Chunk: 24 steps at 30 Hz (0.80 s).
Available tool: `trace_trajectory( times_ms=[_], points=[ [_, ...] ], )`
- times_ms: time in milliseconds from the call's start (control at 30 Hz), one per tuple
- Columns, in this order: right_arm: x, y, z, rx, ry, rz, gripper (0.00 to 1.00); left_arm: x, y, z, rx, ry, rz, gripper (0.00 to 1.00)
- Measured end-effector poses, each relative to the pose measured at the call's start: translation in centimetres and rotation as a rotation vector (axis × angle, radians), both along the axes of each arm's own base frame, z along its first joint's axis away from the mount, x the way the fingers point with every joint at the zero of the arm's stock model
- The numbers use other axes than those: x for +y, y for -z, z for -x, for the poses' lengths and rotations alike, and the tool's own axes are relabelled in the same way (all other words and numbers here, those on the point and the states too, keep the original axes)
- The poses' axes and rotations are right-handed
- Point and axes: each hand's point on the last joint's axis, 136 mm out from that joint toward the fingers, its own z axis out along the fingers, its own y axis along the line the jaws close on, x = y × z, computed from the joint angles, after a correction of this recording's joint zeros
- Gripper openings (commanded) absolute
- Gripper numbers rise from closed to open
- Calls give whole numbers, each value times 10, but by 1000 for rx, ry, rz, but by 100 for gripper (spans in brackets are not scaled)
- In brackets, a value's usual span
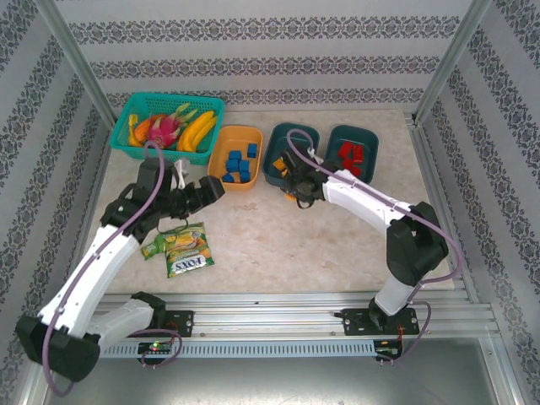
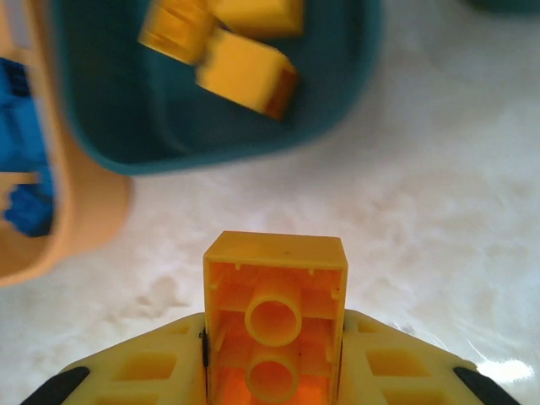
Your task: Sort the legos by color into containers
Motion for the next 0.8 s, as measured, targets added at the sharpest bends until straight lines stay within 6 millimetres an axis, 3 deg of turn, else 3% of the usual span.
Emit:
trace_trajectory(
  times_ms=[167, 267, 400, 500, 633, 800],
  points=[
    [6, -25, -66, -86, -45, -36, 19, -20, -11, -50, -10, 14, 22, 89],
    [7, -15, -111, -93, -66, -45, 19, -32, -12, -82, -13, 23, 30, 89],
    [8, 14, -158, -83, -86, -41, 20, -43, -10, -117, -23, 27, 32, 89],
    [5, 36, -180, -61, -81, -47, 21, -50, -9, -139, -37, 35, 27, 88],
    [3, 51, -206, -57, -71, -74, 22, -58, -11, -164, -66, 46, 21, 88],
    [3, 60, -235, -80, -60, -101, 29, -62, -9, -175, -73, 53, 16, 88]
  ],
)
